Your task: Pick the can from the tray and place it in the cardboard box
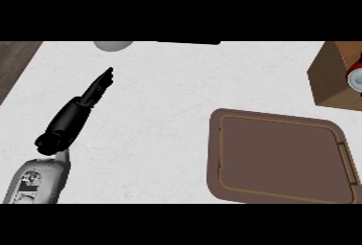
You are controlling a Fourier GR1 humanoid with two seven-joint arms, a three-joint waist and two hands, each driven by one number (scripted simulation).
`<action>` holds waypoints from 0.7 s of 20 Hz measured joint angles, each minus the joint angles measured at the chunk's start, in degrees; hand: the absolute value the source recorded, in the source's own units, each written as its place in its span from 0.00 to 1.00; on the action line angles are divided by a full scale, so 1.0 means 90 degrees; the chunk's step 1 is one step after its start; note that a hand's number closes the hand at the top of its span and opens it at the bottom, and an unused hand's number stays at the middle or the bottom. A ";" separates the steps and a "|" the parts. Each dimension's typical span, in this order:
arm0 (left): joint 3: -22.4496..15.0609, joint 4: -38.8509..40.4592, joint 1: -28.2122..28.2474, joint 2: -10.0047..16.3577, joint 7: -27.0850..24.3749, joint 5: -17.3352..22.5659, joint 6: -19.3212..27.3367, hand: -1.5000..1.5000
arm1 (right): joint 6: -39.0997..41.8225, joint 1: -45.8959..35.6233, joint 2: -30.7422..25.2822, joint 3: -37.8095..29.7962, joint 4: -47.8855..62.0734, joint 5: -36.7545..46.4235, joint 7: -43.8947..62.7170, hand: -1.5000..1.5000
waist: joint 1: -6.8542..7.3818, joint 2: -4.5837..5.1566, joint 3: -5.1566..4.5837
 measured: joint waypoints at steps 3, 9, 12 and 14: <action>-0.0019 0.0012 -0.0043 -0.0028 -0.0002 0.0003 -0.0011 0.50 | 0.0004 -0.0251 -0.0077 0.0313 0.0642 0.0437 -0.0352 1.00 | 0.0047 0.0019 0.0003; -0.0034 0.0056 -0.0195 -0.0038 0.0010 -0.0005 -0.0041 0.50 | -0.0105 -0.0696 -0.0167 0.0822 0.1526 0.1074 -0.0773 0.00 | 0.0123 0.0005 -0.0068; -0.0037 0.0045 -0.0208 -0.0035 0.0019 -0.0030 -0.0029 0.50 | -0.0168 -0.0749 -0.0132 0.0976 0.1865 0.1169 -0.1089 0.00 | 0.0130 0.0027 -0.0040; -0.0049 0.0058 -0.0161 -0.0049 -0.0017 -0.0063 -0.0002 0.50 | -0.0153 -0.0828 -0.0113 0.0958 0.2034 0.1073 -0.1326 0.00 | 0.0114 0.0035 -0.0020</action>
